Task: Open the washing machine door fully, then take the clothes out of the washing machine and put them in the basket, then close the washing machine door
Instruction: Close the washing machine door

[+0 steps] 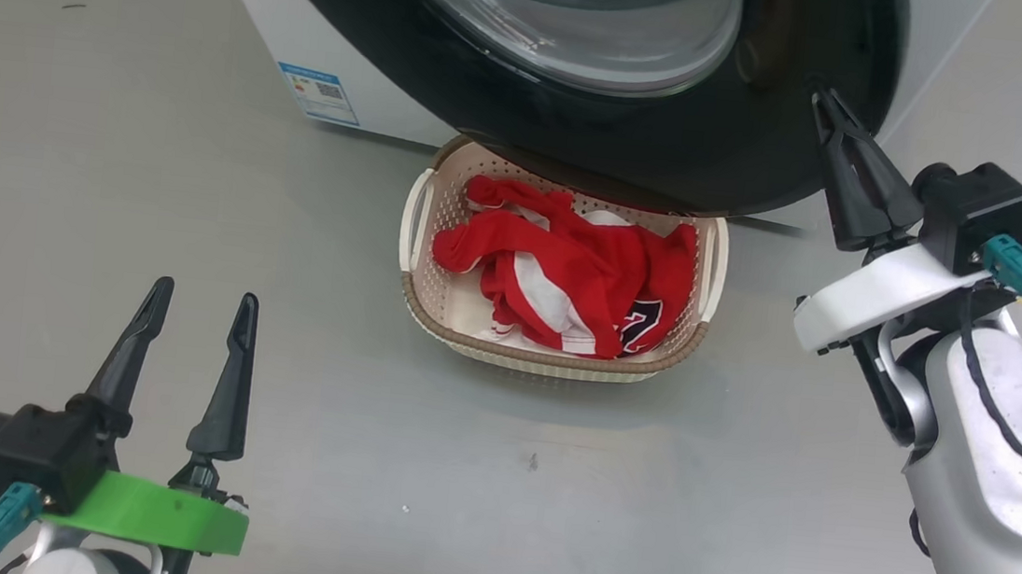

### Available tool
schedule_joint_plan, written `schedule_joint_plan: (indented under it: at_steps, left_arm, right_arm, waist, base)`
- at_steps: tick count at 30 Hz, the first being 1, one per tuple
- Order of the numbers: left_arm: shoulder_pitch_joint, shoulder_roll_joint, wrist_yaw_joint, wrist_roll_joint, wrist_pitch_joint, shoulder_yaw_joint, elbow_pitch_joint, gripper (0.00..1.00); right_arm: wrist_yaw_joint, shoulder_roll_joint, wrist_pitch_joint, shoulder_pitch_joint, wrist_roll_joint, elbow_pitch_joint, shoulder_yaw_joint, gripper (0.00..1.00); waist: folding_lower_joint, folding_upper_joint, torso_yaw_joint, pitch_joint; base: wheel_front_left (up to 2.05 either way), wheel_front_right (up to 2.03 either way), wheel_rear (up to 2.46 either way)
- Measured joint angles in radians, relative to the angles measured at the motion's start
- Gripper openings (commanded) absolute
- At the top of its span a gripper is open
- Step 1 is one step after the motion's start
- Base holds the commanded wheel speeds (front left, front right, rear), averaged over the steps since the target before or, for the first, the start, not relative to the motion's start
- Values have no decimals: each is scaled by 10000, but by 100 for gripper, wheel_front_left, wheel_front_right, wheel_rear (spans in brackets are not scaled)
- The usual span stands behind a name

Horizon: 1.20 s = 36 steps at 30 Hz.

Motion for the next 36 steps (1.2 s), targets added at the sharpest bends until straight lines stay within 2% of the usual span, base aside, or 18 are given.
schedule_joint_plan:
  at_steps: [16, 36]
  left_arm:
    - [-353, -86, -94, 69, -173, -19, 408, 100]
    - [-950, -171, -309, 130, -349, -21, 903, 100]
  right_arm:
    - [155, 0, 71, -900, 351, 917, -372, 0]
    - [245, -19, -71, -2928, 1026, 2527, -1200, 0]
  waist:
    - [0, 0, 312, 266]
    - [0, 0, 684, 723]
  base:
    - [0, 0, 0]
    - [0, 0, 0]
